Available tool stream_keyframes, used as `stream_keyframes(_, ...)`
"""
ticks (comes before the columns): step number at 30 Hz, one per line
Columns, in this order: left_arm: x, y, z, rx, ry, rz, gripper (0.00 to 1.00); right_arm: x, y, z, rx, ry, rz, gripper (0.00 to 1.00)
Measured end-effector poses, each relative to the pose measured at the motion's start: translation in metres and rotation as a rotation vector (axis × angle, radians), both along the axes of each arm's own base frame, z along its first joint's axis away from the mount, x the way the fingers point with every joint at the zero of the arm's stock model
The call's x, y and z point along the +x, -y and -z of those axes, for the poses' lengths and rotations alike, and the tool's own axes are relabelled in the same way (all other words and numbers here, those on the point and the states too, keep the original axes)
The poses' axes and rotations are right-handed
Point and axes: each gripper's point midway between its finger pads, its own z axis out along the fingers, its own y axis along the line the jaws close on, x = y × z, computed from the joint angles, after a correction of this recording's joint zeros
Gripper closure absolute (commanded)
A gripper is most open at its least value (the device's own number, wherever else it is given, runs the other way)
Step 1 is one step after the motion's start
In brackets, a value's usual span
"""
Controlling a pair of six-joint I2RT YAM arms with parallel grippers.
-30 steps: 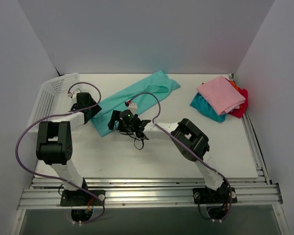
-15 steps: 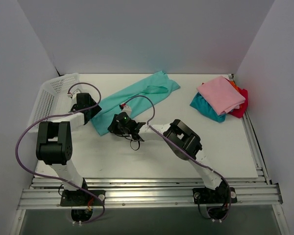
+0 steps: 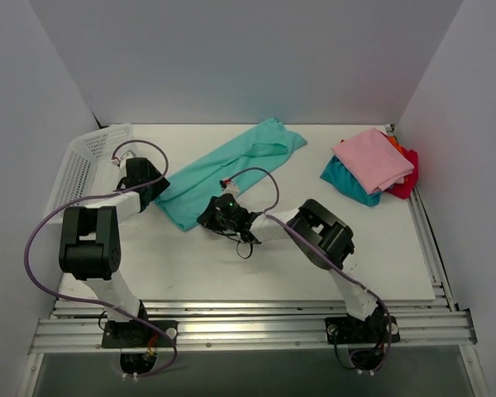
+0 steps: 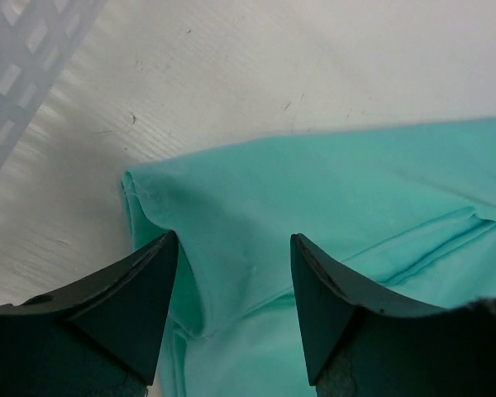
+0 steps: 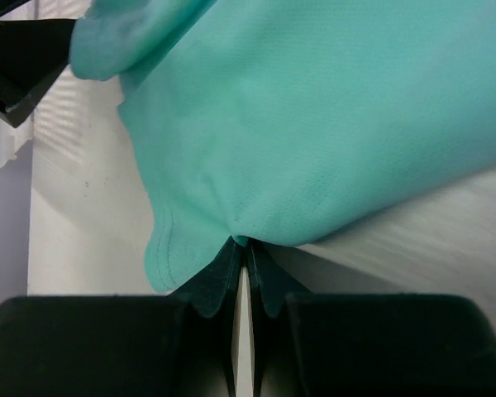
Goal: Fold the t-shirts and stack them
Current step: Fold the tshirt
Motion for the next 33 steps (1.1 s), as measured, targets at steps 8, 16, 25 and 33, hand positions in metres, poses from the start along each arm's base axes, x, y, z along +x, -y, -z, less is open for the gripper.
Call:
stream_keyframes(8, 0.000, 0.000, -0.001, -0.004, 0.005, -0.001, 0.34, -0.029, 0.111, 0.002, -0.143, -0.034, 0.164, 1.00)
stream_keyframes(16, 0.000, 0.000, -0.001, -0.006, 0.005, -0.003, 0.36, -0.082, 0.229, 0.003, -0.371, -0.105, 0.377, 1.00)
stream_keyframes(25, -0.014, 0.015, -0.029, 0.038, 0.049, 0.036, 0.29, -0.114, 0.350, -0.082, -0.303, -0.047, 0.814, 0.00)
stream_keyframes(33, -0.035, 0.131, -0.177, 0.091, 0.338, 0.313, 0.27, -0.116, 0.378, -0.111, -0.316, 0.067, 0.871, 0.00)
